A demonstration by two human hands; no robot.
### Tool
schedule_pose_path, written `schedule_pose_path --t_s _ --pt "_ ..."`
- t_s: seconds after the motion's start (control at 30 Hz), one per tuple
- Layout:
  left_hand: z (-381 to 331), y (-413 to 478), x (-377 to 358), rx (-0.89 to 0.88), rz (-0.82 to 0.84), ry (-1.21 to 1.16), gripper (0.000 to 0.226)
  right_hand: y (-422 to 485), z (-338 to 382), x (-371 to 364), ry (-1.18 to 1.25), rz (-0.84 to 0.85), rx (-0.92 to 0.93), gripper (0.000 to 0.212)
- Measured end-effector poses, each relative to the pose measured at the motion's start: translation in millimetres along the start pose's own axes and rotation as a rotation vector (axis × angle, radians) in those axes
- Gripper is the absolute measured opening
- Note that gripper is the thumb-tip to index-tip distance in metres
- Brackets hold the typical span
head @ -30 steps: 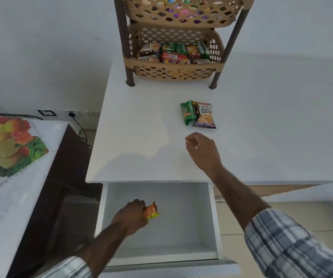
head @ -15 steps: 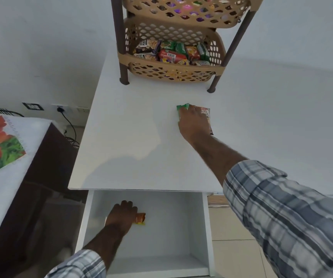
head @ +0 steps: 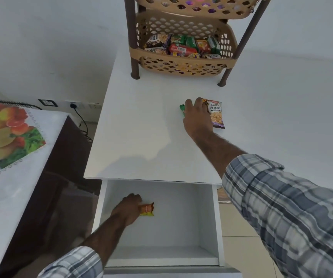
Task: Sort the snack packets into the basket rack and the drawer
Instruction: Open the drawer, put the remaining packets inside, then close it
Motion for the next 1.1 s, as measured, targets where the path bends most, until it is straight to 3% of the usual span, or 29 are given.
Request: schedule_pose_path --t_s 0.13,0.3,0.4,0.47,0.6,0.77,0.87,1.0,1.1 --pt "-20 -30 25 -0.055 -0.136 -0.399 0.021 -10 7 -6 0.194 0.131 -0.079 0.045" --pt "-55 -78 65 -0.051 -0.26 -1.043 0.009 -68 33 6 0.705 0.256 -0.117 0.064" --pt "-62 -92 78 -0.026 -0.172 -1.364 0.039 -126 54 22 0.943 0.299 -0.127 0.062" --pt "-65 -101 82 -0.024 -0.12 -1.45 0.054 -168 68 24 0.991 0.339 -0.124 0.054" --pt "-75 -117 68 -0.038 0.0 -1.531 0.039 -233 91 13 0.955 0.393 -0.077 0.032" --pt "-54 -113 36 0.037 0.023 -1.338 0.024 -260 87 10 0.802 0.449 0.074 0.027" --pt "-28 -86 20 0.042 -0.047 -0.829 0.021 -239 53 19 0.812 0.338 0.02 0.028" --pt "-25 -46 -13 -0.001 -0.031 -0.115 0.041 -192 -2 32 0.793 0.133 -0.104 0.021" --pt "-51 -29 -22 -0.053 -0.051 0.141 0.038 -162 -37 40 0.764 0.016 -0.18 0.016"
Point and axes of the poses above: each hand's wrist, its own y-axis towards the middle knuckle, its own x-axis out of the back of the hand, z = x × y, the point moved 9 cm from there along y, towards the middle knuckle, and after that the axes turned 11 degrees about -y, right-handed, at the moved point
